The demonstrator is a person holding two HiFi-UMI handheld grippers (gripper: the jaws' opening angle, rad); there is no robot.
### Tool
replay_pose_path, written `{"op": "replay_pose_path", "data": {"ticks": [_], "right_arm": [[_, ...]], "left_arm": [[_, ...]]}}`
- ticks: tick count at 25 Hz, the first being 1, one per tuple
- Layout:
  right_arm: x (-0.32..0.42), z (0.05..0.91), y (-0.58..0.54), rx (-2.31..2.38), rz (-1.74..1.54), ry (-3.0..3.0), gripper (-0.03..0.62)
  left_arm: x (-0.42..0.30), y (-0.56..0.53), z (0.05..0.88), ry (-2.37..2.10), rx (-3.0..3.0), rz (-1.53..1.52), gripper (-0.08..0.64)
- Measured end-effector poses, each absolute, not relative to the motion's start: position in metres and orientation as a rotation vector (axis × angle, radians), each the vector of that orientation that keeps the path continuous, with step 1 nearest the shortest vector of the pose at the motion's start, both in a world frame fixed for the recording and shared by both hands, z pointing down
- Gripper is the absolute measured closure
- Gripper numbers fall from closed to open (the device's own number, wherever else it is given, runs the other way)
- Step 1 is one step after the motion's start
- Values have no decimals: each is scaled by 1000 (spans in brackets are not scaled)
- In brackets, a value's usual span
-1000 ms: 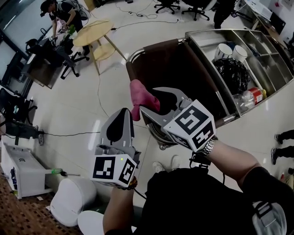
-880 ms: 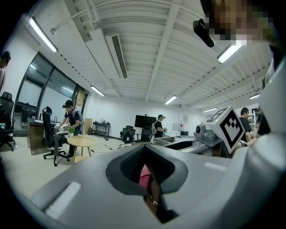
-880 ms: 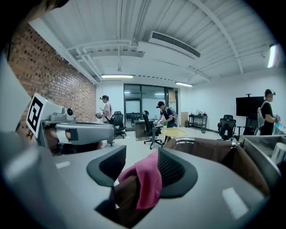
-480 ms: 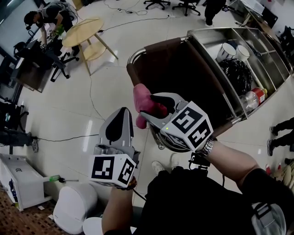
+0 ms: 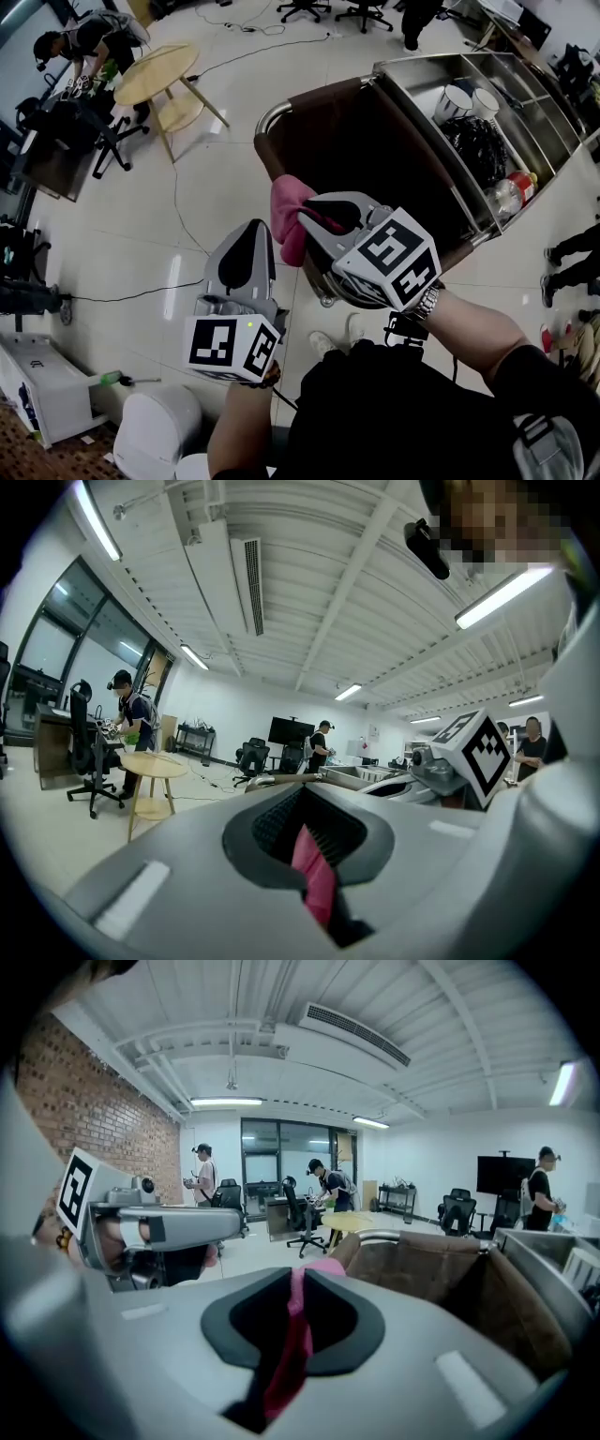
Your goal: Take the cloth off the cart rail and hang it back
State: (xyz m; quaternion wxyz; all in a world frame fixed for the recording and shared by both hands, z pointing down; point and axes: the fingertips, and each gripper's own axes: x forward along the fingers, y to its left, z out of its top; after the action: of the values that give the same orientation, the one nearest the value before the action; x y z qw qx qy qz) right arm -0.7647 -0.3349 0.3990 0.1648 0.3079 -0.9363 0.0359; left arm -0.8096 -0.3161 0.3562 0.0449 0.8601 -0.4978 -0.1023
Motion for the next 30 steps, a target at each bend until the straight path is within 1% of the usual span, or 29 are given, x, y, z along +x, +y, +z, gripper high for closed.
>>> {"op": "replay_pose_path", "data": {"ticks": [9,15,22,30], "right_arm": [[-771,355,-308,1005,-12,-2732,560],[-758,322,-284,1059,-69,-2765,560],[-730,285,-247,1095,-149,-2825,560],[-665,256,-204,1080,-225,-2911,560]], "left_arm": [[-823,-289,346,-1488,2661,-356,560],[-809,-271,329,-1460,2700,-376,560],[-783,-240,306,-1468,2745,-382,560],[-721,-200,288,-1535,2774,-370,560]]}}
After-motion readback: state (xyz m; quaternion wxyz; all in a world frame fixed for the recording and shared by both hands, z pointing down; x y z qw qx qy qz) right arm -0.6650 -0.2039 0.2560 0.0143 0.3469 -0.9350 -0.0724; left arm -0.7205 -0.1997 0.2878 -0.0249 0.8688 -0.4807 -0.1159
